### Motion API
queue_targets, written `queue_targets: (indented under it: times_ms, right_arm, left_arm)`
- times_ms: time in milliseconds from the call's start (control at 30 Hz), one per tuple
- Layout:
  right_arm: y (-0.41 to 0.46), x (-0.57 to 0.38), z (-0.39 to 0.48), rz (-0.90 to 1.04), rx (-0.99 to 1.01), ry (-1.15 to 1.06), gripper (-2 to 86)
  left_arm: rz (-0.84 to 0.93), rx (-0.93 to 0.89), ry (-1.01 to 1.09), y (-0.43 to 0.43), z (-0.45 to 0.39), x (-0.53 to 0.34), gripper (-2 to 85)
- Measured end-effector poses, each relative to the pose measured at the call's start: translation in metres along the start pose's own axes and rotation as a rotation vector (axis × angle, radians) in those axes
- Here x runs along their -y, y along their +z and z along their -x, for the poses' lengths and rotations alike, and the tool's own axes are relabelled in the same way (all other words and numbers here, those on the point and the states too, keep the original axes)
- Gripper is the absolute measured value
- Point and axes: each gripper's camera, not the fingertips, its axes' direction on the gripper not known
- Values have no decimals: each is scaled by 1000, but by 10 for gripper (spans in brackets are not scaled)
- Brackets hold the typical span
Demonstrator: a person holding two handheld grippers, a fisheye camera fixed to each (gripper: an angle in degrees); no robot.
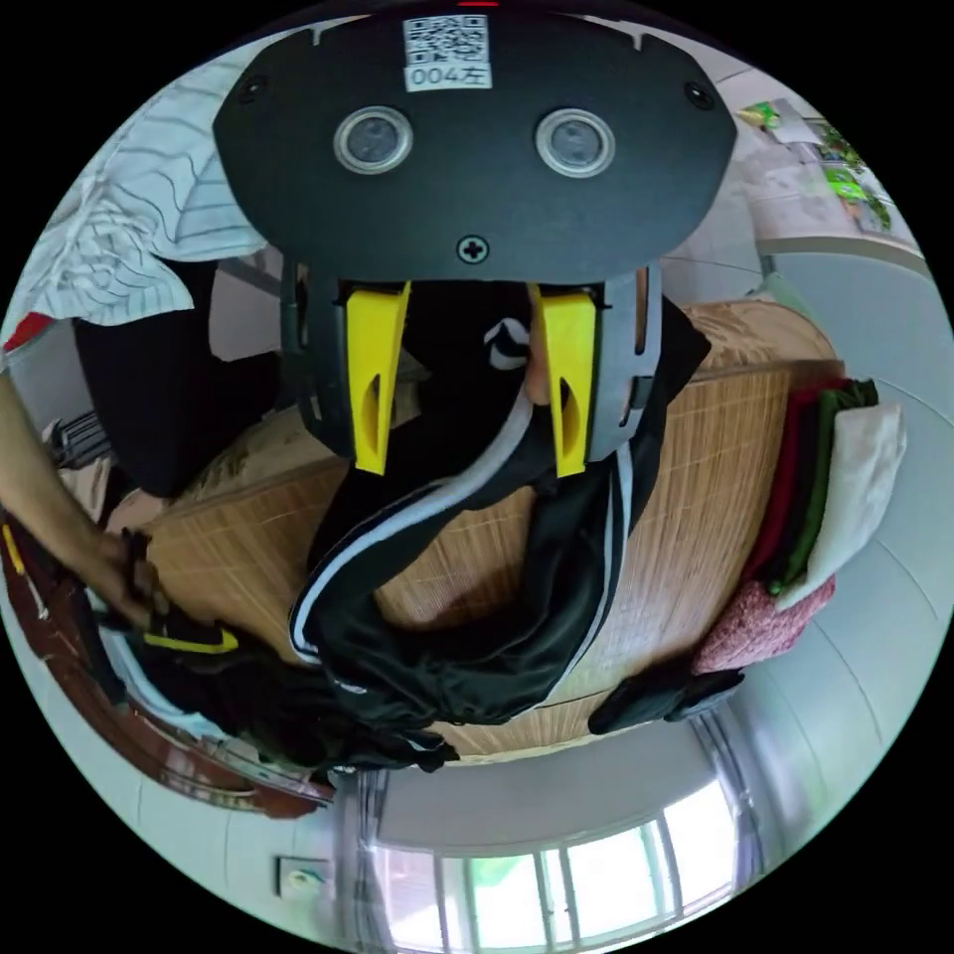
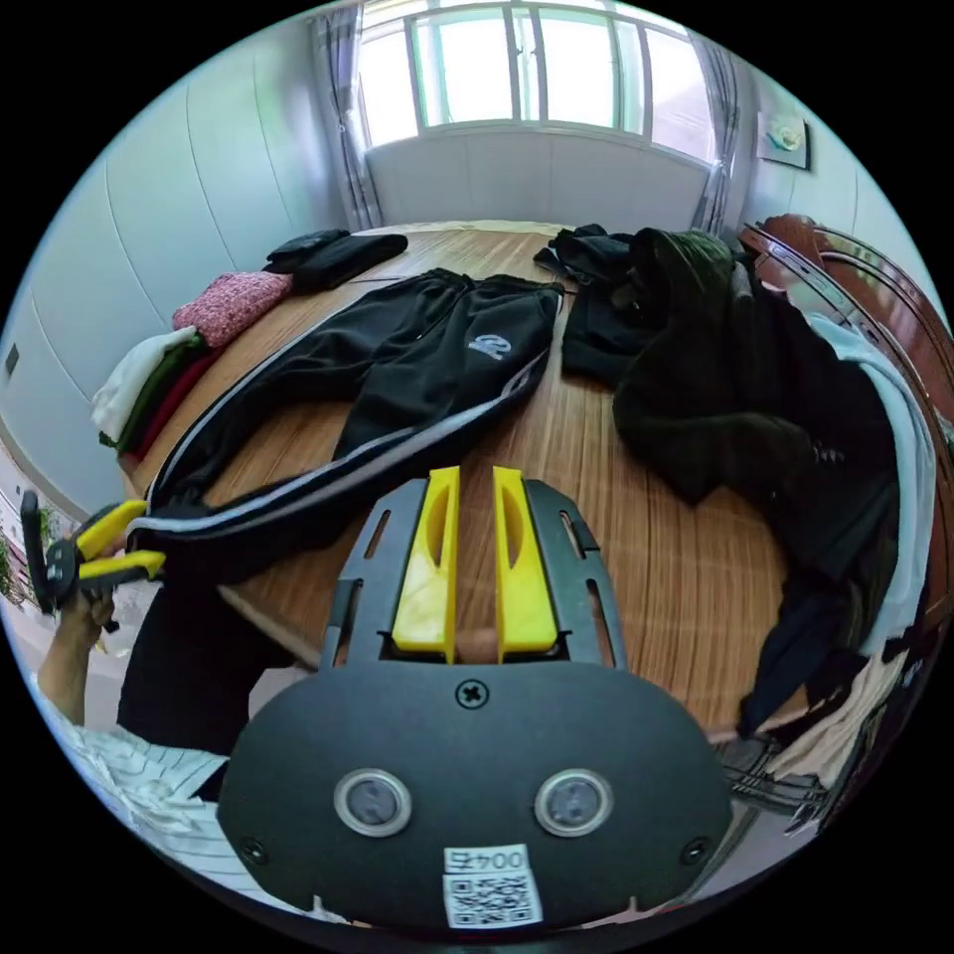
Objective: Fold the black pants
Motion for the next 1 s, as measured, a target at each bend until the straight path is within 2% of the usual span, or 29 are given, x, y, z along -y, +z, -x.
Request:
queue_targets:
  times_ms: [133, 233, 300, 367, 467, 633, 767, 867, 933, 1000]
  right_arm:
    - [69, 101, 18, 54, -68, -133, 57]
    - [129, 164, 28, 163, -124, -221, 53]
    - [159, 192, 27, 201, -147, -220, 45]
    - [184, 213, 25, 224, -152, -212, 42]
    - [232, 224, 22, 381, -189, -243, 40]
    - [237, 180, 33, 429, -414, -383, 36]
    - [202, 117, 38, 441, -423, -358, 25]
    - [151, 49, 47, 448, -286, -212, 18]
    - [107, -8, 56, 419, -80, -16, 13]
    - [80, -46, 66, 340, 67, 64, 10]
  left_arm:
    - [127, 224, 96, 81, -32, -3, 243]
    - [107, 264, 55, 106, -16, -4, 262]
    - [125, 256, -24, 119, 9, -2, 268]
    - [147, 156, -55, 134, 29, -4, 260]
    - [111, 116, -54, 151, 49, -10, 227]
    - [122, 290, -49, 180, 115, 4, 182]
    - [153, 406, 76, 210, 167, 33, 172]
    - [202, 515, 176, 218, 204, 69, 158]
    - [196, 523, 84, 199, 237, 96, 138]
    - [204, 506, 26, 188, 248, 105, 119]
